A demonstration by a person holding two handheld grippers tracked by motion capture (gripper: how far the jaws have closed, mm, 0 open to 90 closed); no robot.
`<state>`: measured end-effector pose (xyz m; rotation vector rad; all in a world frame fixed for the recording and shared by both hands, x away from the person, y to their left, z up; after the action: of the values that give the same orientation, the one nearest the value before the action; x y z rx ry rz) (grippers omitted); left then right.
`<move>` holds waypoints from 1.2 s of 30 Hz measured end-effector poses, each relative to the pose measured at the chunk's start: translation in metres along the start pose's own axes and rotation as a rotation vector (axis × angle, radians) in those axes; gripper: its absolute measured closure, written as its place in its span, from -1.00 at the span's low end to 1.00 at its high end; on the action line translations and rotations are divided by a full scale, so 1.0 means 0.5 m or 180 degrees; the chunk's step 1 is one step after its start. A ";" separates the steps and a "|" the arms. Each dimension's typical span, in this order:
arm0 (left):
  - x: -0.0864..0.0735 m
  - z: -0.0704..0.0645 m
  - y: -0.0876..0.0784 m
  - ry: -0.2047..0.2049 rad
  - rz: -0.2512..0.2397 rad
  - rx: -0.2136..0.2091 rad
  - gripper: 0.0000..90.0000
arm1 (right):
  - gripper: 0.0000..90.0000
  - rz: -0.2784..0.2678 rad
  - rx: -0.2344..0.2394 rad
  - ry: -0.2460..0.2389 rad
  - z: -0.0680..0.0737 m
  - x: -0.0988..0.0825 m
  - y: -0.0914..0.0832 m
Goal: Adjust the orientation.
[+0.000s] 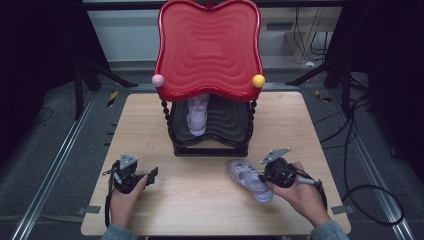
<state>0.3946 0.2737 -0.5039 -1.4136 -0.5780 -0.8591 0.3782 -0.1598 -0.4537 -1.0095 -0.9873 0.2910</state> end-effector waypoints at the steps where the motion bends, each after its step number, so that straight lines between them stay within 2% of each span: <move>1: 0.000 0.003 -0.002 -0.0011 -0.0011 0.0004 -0.71 | 0.84 0.0000 0.0040 -0.0028 0.001 0.009 0.009; 4: 0.000 0.005 -0.002 -0.0010 -0.0010 0.0011 -0.71 | 0.83 0.0064 0.0086 -0.0128 -0.006 0.025 0.030; 6: 0.000 0.005 -0.002 -0.0003 -0.0010 0.0007 -0.71 | 0.83 0.0092 0.0089 -0.0132 -0.008 0.027 0.034; 8: 0.000 0.006 -0.001 -0.0020 -0.0011 0.0008 -0.71 | 0.82 0.0208 0.0100 -0.0193 -0.021 0.024 0.043; 10: 0.000 0.006 0.000 -0.0023 -0.0006 0.0015 -0.71 | 0.82 0.0231 0.0095 -0.0189 -0.025 0.022 0.044; 13: -0.001 0.003 0.000 -0.0007 0.0011 0.0010 -0.71 | 0.80 0.0372 0.0111 -0.0146 -0.045 0.010 0.053; 18: -0.001 0.000 0.002 0.0017 0.0020 0.0006 -0.71 | 0.71 0.0423 0.0119 -0.0097 -0.051 0.004 0.053; 20: -0.002 -0.001 0.003 0.0016 0.0032 -0.0011 -0.72 | 0.51 0.0391 0.0087 -0.0052 -0.045 0.006 0.043; 23: -0.002 0.000 0.004 0.0011 0.0037 -0.0009 -0.72 | 0.40 0.0335 0.0052 -0.0028 -0.039 0.011 0.026; 24: -0.003 0.000 0.004 0.0014 0.0038 -0.0009 -0.72 | 0.31 0.0314 -0.0024 -0.0043 -0.028 0.016 0.006; 25: -0.002 0.000 0.003 0.0012 0.0035 -0.0009 -0.72 | 0.29 0.0324 -0.0039 -0.0052 -0.021 0.018 -0.003; 26: -0.002 0.000 0.003 0.0012 0.0035 -0.0009 -0.72 | 0.29 0.0324 -0.0039 -0.0052 -0.021 0.018 -0.003; 28: -0.002 -0.001 0.003 0.0014 0.0027 -0.0009 -0.72 | 0.27 0.0305 -0.0051 -0.0098 0.005 0.023 -0.024; 30: -0.002 -0.001 0.004 0.0018 0.0030 -0.0007 -0.72 | 0.27 0.0309 -0.0042 -0.0108 0.012 0.024 -0.027; 31: -0.002 -0.002 0.005 0.0043 0.0039 -0.0017 -0.72 | 0.28 0.0327 -0.0017 -0.0134 0.029 0.024 -0.030; 36: -0.001 -0.002 0.003 0.0005 0.0044 -0.0024 -0.73 | 0.30 0.0399 0.0088 -0.0116 0.053 0.018 -0.011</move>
<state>0.3954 0.2729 -0.5056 -1.4221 -0.5638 -0.8522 0.3609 -0.1417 -0.4399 -1.0459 -0.9519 0.4270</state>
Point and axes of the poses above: each handheld gripper's, and its own axes: y roughly forward along the jaws, x roughly out of its top, z roughly to its left, the point moved 3 cm from there along y, roughly forward along the jaws, and after that the axes turned 14 degrees about x, right-handed, at the moved point
